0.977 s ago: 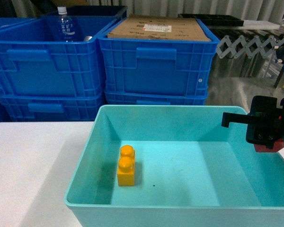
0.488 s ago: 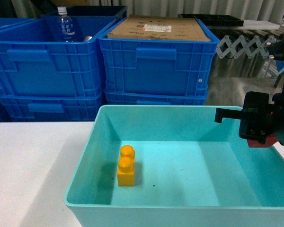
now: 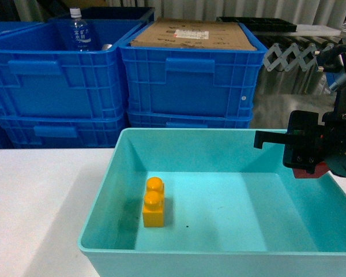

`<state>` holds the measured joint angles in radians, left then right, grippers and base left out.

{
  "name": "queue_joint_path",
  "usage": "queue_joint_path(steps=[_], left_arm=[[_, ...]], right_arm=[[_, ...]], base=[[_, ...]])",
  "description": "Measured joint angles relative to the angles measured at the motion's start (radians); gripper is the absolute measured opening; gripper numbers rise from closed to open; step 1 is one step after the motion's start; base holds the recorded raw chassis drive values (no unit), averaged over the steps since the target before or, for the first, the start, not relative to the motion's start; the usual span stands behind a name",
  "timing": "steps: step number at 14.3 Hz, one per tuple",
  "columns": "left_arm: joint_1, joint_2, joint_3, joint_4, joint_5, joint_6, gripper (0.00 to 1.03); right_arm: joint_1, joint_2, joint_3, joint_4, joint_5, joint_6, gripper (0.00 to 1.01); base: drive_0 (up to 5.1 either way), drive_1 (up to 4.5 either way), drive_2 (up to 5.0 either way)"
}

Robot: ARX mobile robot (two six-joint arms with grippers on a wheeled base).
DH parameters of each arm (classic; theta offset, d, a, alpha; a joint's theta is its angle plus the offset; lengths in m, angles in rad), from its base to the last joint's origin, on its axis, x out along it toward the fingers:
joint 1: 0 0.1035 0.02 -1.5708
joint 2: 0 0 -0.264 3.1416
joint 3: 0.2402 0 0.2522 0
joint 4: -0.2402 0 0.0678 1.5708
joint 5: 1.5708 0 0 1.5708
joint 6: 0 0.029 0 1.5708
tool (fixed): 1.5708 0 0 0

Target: Pick red block from blue box to shelf

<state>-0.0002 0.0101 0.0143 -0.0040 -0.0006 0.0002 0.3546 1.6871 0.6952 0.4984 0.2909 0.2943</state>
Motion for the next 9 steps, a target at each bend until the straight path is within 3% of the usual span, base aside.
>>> queue_joint_path(steps=[5,7,9], left_arm=[[0.0,0.0,0.0,0.0,0.0,0.0,0.98],[0.0,0.0,0.0,0.0,0.0,0.0,0.98],[0.0,0.0,0.0,0.0,0.0,0.0,0.98]], right_arm=[[-0.007,-0.067,-0.016,-0.05,-0.016,-0.002,0.27],[-0.045,-0.301,-0.072,-0.115,-0.032,-0.013,0.27],[-0.118,-0.546,-0.139,-0.217,-0.045,-0.038,0.27]], base=[[0.0,0.0,0.0],[0.0,0.0,0.0],[0.0,0.0,0.0]])
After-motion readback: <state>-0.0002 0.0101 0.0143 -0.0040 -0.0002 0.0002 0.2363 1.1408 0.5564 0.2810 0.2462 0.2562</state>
